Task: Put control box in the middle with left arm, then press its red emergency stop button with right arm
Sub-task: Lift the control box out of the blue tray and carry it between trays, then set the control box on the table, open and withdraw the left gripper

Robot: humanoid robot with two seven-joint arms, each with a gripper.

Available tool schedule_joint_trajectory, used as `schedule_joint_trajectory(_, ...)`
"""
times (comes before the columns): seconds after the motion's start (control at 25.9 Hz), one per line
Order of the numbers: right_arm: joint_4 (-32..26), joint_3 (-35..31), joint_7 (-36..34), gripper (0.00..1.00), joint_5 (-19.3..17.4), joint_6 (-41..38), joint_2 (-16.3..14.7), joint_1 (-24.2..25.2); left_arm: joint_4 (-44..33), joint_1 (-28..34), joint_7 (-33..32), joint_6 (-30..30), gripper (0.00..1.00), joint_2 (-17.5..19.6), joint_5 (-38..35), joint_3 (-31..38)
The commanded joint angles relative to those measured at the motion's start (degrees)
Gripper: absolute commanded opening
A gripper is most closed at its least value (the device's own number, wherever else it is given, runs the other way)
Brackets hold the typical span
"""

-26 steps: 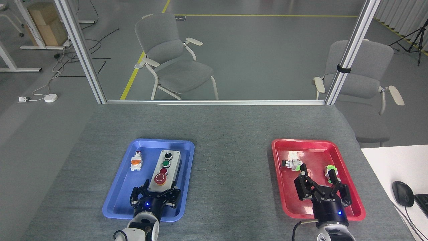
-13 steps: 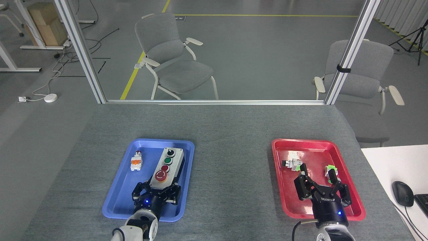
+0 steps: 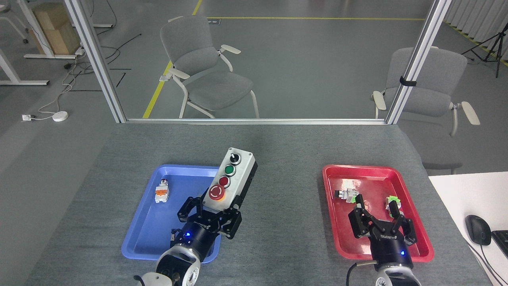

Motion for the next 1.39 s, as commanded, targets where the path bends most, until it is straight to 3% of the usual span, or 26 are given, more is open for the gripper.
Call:
schedule_joint_trajectory(0.0,0.0,-0.07,0.22,1.0,0.03,0.02,0.01,-0.05,0.38,-1.05,-0.49,1.48,0.0,-3.76,-1.14,-7.1)
schedule_joint_trajectory(0.23,0.0,-0.07,0.22,1.0,0.03,0.02,0.01,0.04,11.63,-4.91,-2.68,3.15,0.0,-9.83,-10.02,-11.67)
schedule_joint_trajectory(0.5,0.0,-0.07,0.22,1.0,0.03,0.2,0.01,0.04,25.07,-10.54,-2.33,6.93,0.0,-9.92,-9.75,-15.72)
schedule_joint_trajectory(0.97,0.7,-0.07,0.13,1.0,0.03,0.28,0.1,-1.02,28.15,-11.07,-2.51,7.02,0.0,-9.92,-9.49,-15.8)
schedule_joint_trajectory(1.04,0.79,0.02,0.22,1.0,0.03,0.28,-0.07,-1.02,28.15,-11.07,-2.51,7.11,0.15,-9.92,-9.49,-15.8)
schedule_joint_trajectory(1.08,0.88,-0.07,0.22,1.0,0.03,0.28,-0.07,-1.02,28.15,-11.07,-2.51,7.11,0.27,-9.92,-9.49,-15.8)
schedule_joint_trajectory(1.16,0.97,-0.07,0.22,1.0,0.03,0.37,-0.07,-1.02,28.15,-11.07,-2.51,7.9,0.6,-9.92,-9.49,-15.8)
schedule_joint_trajectory(1.2,1.23,-0.07,0.13,1.0,0.03,0.37,-0.07,-1.02,27.97,-11.07,-2.42,8.25,0.69,-9.92,-9.49,-15.8)
schedule_joint_trajectory(1.28,1.49,-0.07,0.13,1.0,-0.06,0.28,-0.34,-0.93,27.89,-11.07,-2.25,8.69,0.86,-9.92,-9.49,-15.89)
schedule_joint_trajectory(1.35,1.49,-0.07,0.13,1.0,-0.06,0.28,-1.13,-0.84,27.53,-11.07,-2.16,8.87,0.93,-9.92,-9.4,-15.89)
